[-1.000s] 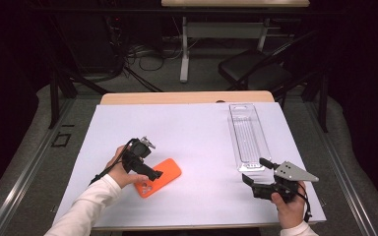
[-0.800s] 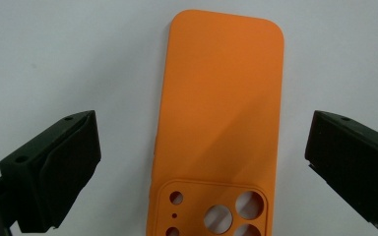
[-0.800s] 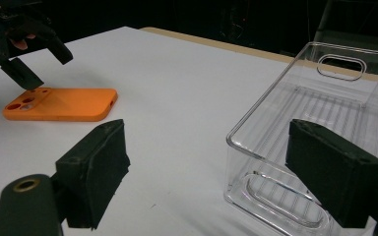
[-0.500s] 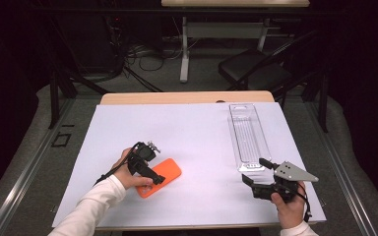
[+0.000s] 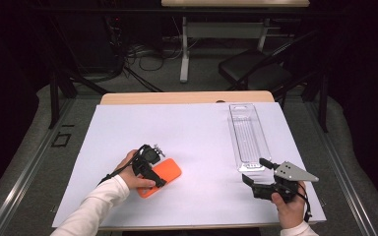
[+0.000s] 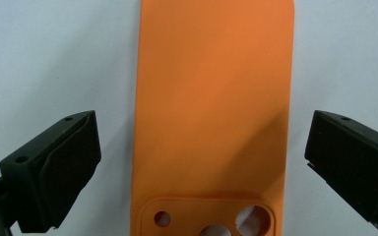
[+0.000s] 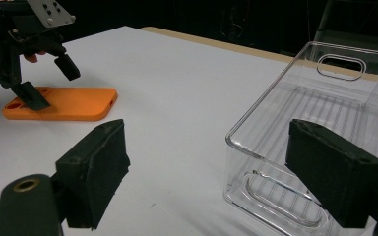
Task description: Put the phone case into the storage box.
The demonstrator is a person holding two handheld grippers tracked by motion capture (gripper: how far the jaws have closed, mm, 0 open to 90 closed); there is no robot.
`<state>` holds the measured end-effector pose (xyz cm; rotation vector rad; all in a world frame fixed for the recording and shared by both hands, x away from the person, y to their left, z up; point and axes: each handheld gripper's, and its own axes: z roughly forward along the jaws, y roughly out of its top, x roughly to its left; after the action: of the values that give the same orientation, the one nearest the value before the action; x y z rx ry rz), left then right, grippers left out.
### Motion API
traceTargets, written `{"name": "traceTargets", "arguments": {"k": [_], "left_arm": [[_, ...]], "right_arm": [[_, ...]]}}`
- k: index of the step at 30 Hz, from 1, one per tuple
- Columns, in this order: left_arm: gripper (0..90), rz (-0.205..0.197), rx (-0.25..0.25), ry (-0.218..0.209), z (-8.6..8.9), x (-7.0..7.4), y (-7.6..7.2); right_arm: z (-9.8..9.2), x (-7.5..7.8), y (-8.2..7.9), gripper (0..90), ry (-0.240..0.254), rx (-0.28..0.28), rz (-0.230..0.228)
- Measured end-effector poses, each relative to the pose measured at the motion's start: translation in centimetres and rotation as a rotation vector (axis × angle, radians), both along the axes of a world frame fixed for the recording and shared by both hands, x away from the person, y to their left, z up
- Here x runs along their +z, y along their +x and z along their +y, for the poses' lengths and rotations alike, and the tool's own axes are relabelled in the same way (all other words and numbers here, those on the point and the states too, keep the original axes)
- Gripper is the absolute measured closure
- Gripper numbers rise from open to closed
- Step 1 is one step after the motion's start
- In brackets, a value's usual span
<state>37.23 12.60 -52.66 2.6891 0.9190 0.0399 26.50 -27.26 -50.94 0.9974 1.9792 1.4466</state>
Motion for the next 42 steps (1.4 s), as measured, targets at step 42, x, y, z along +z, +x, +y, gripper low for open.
{"name": "traceTargets", "arguments": {"k": [42], "left_arm": [[15.7,0.005,-0.056,0.066,-1.2,-0.9,0.0]], "right_arm": [[-0.1,0.0,0.0,15.6,-0.004,0.0,-0.001]]}}
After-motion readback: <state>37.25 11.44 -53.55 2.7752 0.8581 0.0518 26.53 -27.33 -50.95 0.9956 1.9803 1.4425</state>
